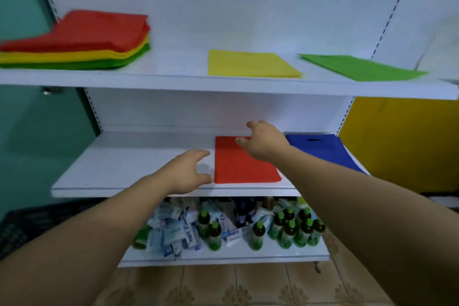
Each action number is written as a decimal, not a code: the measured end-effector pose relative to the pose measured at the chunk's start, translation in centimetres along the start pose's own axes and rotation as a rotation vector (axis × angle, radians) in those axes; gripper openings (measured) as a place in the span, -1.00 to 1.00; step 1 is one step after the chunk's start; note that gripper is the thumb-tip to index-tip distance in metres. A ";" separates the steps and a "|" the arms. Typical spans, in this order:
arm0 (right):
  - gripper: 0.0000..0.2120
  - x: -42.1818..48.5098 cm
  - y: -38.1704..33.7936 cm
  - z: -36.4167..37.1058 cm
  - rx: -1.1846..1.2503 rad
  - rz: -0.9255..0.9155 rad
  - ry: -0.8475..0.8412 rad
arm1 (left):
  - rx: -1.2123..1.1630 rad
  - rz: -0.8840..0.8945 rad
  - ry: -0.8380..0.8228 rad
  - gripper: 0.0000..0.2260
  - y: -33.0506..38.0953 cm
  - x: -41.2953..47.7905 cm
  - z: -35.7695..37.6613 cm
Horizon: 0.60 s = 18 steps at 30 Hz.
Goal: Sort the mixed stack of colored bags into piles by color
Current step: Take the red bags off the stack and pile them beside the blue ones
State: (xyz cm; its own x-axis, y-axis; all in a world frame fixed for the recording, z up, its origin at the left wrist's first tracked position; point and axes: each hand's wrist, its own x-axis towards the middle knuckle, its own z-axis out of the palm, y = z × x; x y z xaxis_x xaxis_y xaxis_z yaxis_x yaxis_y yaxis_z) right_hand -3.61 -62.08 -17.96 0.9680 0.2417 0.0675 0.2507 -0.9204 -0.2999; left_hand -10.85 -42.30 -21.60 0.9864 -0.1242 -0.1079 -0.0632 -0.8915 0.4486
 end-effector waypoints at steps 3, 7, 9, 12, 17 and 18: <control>-0.36 -2.0 -4.5 -3.8 0.001 -0.040 0.061 | 0.010 0.006 0.077 -0.36 0.3 -4.0 -4.7; -0.37 -3.6 -10.3 -7.5 0.029 -0.115 0.125 | 0.046 -0.004 0.186 -0.37 -0.3 -8.6 -10.1; -0.38 -4.1 -13.1 -8.8 0.026 -0.159 0.144 | 0.066 -0.021 0.231 -0.37 -1.0 -10.5 -12.4; -0.39 -4.0 -16.8 -10.2 0.008 -0.223 0.164 | 0.062 -0.061 0.288 -0.37 -2.5 -12.5 -15.5; -0.42 -1.7 -22.0 -12.0 0.028 -0.301 0.189 | 0.077 -0.097 0.387 -0.37 -4.7 -13.3 -19.9; -0.43 -0.9 -22.9 -12.2 0.031 -0.316 0.197 | 0.092 -0.100 0.400 -0.38 -5.1 -13.1 -20.7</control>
State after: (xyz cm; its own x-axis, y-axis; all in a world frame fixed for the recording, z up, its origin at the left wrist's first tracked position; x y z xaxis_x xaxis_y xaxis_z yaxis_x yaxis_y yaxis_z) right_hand -10.10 -44.94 0.48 0.8272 0.4456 0.3425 0.5398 -0.7994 -0.2637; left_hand -20.26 -27.11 -4.12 0.9683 0.1277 0.2147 0.0402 -0.9279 0.3707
